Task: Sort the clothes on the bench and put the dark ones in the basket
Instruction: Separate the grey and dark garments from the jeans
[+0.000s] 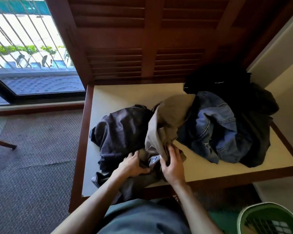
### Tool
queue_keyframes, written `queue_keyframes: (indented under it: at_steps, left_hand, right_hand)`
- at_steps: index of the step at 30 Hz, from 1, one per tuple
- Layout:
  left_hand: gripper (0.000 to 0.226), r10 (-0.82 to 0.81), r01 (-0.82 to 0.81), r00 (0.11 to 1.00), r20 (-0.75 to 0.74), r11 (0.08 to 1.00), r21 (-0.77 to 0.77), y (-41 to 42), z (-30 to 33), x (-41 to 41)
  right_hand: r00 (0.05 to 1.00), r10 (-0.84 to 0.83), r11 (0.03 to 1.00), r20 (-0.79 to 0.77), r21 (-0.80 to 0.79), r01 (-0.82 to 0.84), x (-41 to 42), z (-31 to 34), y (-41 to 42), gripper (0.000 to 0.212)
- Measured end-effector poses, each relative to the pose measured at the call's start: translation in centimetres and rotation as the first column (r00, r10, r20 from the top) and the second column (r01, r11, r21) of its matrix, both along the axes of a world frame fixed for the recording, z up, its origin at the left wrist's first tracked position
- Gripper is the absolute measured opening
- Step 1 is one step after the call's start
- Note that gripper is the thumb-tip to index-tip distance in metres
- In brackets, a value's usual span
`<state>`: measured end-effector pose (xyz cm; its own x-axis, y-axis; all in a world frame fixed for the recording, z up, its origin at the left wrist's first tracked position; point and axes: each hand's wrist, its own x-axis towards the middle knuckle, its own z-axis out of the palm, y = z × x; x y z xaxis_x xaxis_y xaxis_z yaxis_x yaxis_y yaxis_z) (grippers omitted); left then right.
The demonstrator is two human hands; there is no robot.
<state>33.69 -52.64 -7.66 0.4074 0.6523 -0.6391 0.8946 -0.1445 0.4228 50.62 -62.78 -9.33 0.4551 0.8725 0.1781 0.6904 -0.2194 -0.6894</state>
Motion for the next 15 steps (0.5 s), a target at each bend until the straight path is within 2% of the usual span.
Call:
queue_keyframes:
  at_steps: [2,3,5,7,8,11,15]
  left_hand:
    - [0.092,0.068,-0.070,0.995,0.076,0.997,0.026,0.3,-0.2,-0.6]
    - [0.086,0.068,-0.070,0.996,0.057,0.997,0.040,0.3,-0.2,-0.8]
    - [0.077,-0.069,0.082,0.992,-0.110,0.990,0.117,-0.2,0.0,-1.3]
    - [0.061,-0.234,0.306,0.926,-0.295,0.925,0.228,-1.3,0.0,-1.7]
    - [0.055,-0.261,0.356,0.904,-0.338,0.898,0.258,-1.6,-0.4,-1.9]
    - [0.041,-0.211,0.319,0.925,-0.317,0.883,0.343,-1.7,-1.0,-2.2]
    - [0.031,-0.153,0.241,0.965,-0.214,0.841,0.484,-0.9,-0.6,-2.0]
  right_hand:
    - [0.998,0.021,0.999,0.054,-0.039,-0.019,-0.2,-0.8,-0.3,0.051]
    - [0.999,-0.002,0.999,0.047,-0.047,0.004,-0.2,-0.6,-0.1,0.051]
    - [0.993,-0.117,0.990,0.017,-0.078,0.118,0.0,-0.3,0.4,0.055]
    - [0.972,-0.235,0.958,0.011,-0.165,0.233,0.3,-0.4,0.6,0.067]
    - [0.961,-0.275,0.940,-0.023,-0.215,0.264,0.5,-0.9,0.4,0.076]
    - [0.895,-0.335,0.923,-0.294,-0.294,0.249,1.9,-1.8,-0.4,0.097]
    - [0.844,-0.321,0.934,-0.429,-0.291,0.208,3.6,-1.2,-0.5,0.079]
